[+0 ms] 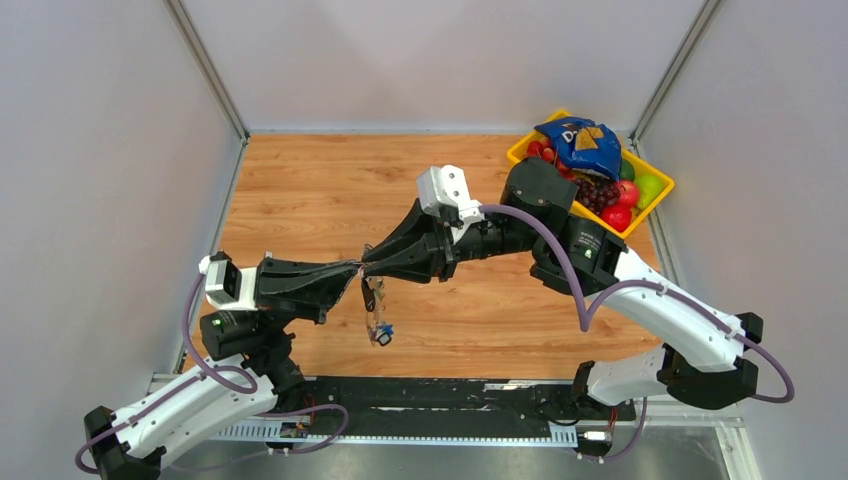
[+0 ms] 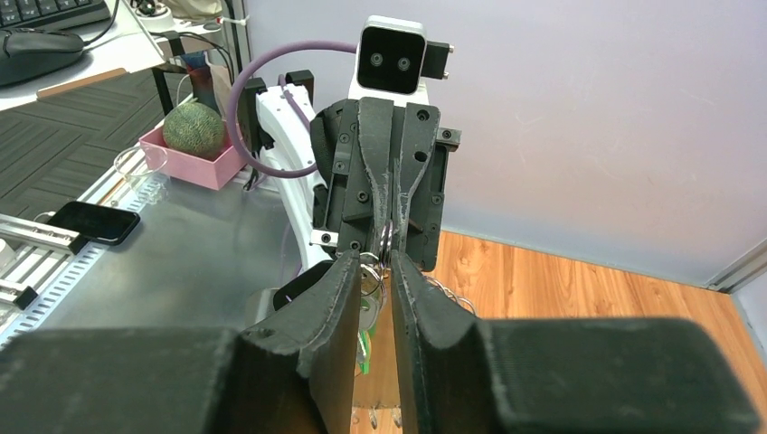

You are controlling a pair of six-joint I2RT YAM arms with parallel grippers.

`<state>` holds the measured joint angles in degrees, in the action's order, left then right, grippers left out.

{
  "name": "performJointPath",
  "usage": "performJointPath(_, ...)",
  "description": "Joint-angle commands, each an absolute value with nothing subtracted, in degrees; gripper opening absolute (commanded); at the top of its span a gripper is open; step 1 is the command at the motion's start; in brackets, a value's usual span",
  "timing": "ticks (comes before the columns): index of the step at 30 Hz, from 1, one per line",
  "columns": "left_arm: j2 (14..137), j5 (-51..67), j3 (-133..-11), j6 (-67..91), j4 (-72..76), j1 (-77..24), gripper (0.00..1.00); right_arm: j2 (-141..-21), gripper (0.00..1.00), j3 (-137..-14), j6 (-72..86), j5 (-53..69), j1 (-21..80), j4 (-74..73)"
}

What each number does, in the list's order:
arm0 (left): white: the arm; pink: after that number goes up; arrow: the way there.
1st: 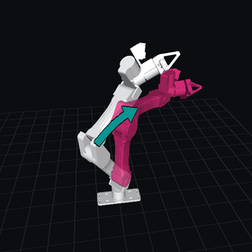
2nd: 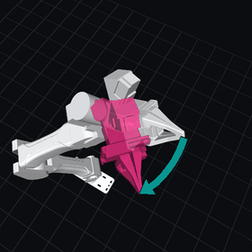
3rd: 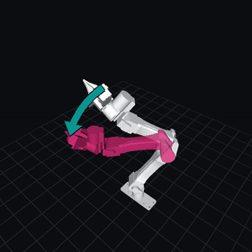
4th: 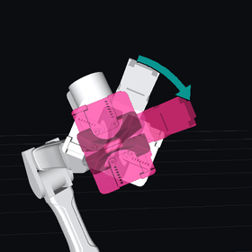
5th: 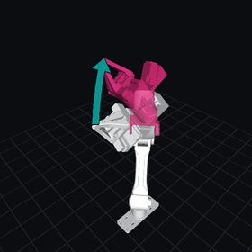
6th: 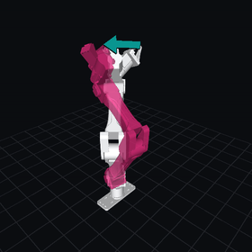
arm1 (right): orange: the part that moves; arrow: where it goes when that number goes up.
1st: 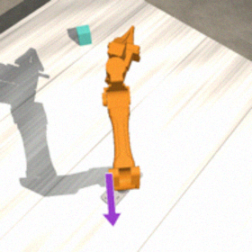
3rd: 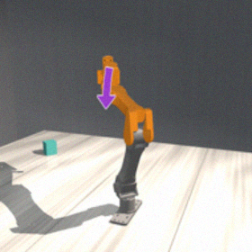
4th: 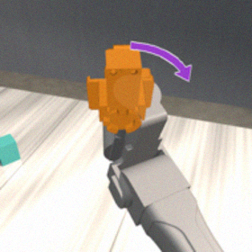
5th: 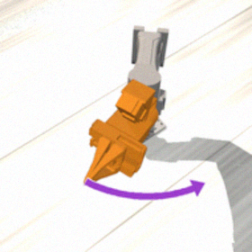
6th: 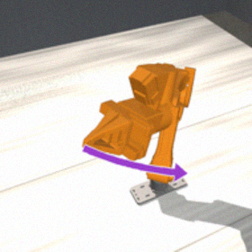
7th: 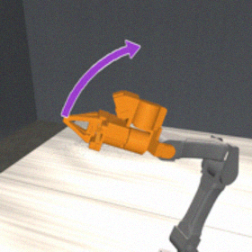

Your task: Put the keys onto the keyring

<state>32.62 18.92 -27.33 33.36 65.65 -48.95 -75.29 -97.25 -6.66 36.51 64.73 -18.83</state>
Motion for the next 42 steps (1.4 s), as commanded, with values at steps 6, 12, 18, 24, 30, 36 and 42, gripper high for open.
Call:
performJointPath(6, 31.5, 18.7, -27.2, 34.1, 69.3, -49.0, 0.00, -75.8, 0.22, -99.3, -6.4, 34.7, 65.8, -16.2)
performJointPath(12, 31.3, 18.5, -27.4, 34.0, 69.3, -49.0, 0.00, -75.7, 0.19, -98.3, -6.9, 34.2, 66.1, -16.3)
performJointPath(18, 31.3, 18.4, -27.6, 33.9, 69.3, -49.0, 0.00, -75.1, 0.19, -97.5, -7.0, 34.0, 66.1, -16.3)
performJointPath(24, 31.7, 18.3, -27.6, 34.1, 69.9, -49.0, 0.00, -75.1, 0.20, -96.8, -7.3, 33.3, 66.1, -16.3)
performJointPath(30, 31.7, 18.3, -27.6, 34.1, 70.1, -49.0, 0.00, -75.3, 0.20, -96.4, -7.6, 32.5, 66.2, -16.4)
performJointPath(36, 31.5, 18.1, -27.4, 33.8, 70.1, -49.0, 0.00, -75.2, 0.20, -95.9, -7.8, 32.1, 66.3, -16.6)
performJointPath(42, 31.4, 18.0, -27.3, 33.6, 70.1, -49.0, 0.00, -75.2, 0.12, -95.8, -8.1, 31.6, 66.5, -17.0)
